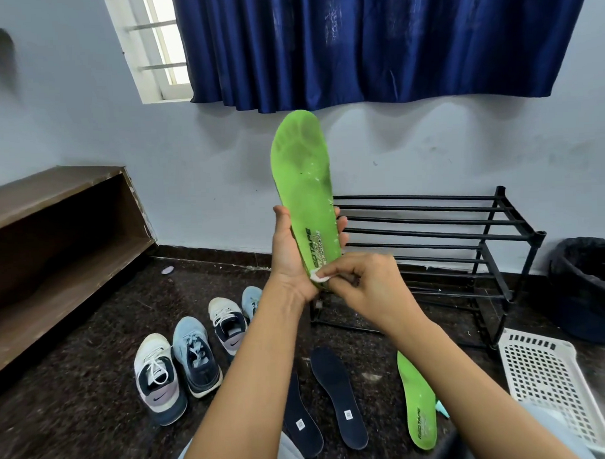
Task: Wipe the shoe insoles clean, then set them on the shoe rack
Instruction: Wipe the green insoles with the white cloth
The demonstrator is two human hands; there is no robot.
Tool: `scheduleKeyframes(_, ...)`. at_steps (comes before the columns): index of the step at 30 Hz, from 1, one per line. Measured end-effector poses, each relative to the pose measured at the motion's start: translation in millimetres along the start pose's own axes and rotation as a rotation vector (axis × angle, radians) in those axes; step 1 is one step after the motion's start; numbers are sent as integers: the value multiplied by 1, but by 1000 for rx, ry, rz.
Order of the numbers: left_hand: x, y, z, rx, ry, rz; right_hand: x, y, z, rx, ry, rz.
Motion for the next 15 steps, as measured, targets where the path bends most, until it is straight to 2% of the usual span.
scheduleKeyframes(2, 1, 3, 1, -14, -7, 2, -1, 0, -1, 4, -17, -18)
scheduleKeyframes(6, 0, -5, -4, -6, 7, 8, 6, -6, 9, 66, 163, -89)
scheduleKeyframes(8, 0, -7, -4, -3, 18, 14, 6, -7, 7, 39, 207, -84)
scheduleKeyframes(10, 1, -3, -2, -21, 18, 20, 4, -4, 0, -17, 161, -57)
scheduleKeyframes(13, 5, 5, 0, -75, 18, 37, -2, 1, -8, -111, -4, 3)
scheduleKeyframes(15, 4, 5, 0, -84, 11, 39, 2, 1, -6, -81, 33, -39)
Point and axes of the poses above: each hand's wrist, its own z-axis towards the middle knuckle, its own x-axis out of the back of the hand, y = z × x, the point moved 5 cm from there along z, towards the middle knuckle, and after that the axes turned 10 degrees about -z, right-handed, at the moved point
